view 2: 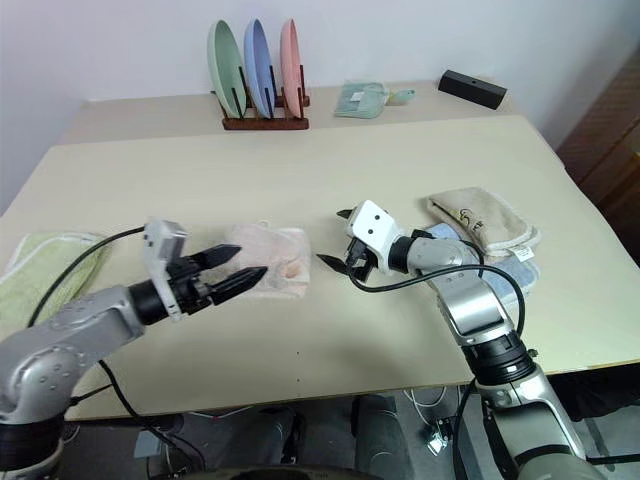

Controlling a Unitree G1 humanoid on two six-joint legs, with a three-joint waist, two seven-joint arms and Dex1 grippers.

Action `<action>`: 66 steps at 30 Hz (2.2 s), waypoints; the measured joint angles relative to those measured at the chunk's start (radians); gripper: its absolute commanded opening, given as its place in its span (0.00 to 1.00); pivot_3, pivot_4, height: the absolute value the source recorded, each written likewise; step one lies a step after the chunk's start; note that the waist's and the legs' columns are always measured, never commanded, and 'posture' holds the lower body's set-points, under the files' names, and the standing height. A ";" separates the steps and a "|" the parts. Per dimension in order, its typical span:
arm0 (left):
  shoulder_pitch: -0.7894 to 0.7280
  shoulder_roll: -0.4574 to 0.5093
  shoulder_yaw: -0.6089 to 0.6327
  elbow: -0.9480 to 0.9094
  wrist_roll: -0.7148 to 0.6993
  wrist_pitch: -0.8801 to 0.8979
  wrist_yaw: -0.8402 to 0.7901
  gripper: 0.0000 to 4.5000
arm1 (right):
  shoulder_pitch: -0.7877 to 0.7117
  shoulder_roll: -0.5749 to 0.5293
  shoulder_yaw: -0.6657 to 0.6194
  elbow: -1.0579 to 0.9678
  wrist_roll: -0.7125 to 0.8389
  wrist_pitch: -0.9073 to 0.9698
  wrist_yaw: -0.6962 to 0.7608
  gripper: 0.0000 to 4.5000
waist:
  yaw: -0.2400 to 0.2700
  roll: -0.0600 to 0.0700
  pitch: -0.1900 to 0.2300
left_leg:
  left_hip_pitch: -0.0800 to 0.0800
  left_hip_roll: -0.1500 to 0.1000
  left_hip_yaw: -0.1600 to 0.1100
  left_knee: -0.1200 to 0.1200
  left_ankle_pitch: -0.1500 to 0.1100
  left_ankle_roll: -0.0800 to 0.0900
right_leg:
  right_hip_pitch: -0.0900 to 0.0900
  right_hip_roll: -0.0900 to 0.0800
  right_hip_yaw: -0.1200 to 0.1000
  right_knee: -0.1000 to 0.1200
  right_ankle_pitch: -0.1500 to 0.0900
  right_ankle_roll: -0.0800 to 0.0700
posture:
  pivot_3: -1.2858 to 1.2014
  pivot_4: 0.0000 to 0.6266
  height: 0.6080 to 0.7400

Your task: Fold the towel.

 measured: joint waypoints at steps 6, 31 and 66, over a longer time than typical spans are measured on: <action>-0.093 0.038 0.031 0.098 0.102 -0.052 0.055 0.34 | -0.099 0.105 -0.062 -0.022 0.139 0.124 0.001 0.02 | -0.003 0.000 0.000 | 0.000 0.000 0.000 0.000 0.000 0.000 | 0.000 0.001 0.000 0.000 0.001 -0.001 | 0.52 0.24 0.98; 0.010 -0.180 -0.266 0.337 0.481 -0.378 -0.028 0.34 | -0.066 0.262 0.200 0.272 -0.017 -0.012 -0.045 0.01 | -0.002 0.001 -0.002 | 0.016 0.000 0.000 -0.002 -0.001 0.001 | 0.016 0.000 -0.002 -0.001 0.000 0.000 | 0.52 0.24 0.98; -0.078 -0.362 -0.095 0.332 0.241 -0.058 0.236 0.01 | -0.005 0.033 0.094 -0.081 0.058 0.062 0.108 1.00 | 0.021 -0.001 0.000 | 0.015 0.000 0.000 -0.001 -0.002 0.001 | 0.016 0.000 -0.002 -0.002 0.000 0.000 | 0.52 0.24 0.98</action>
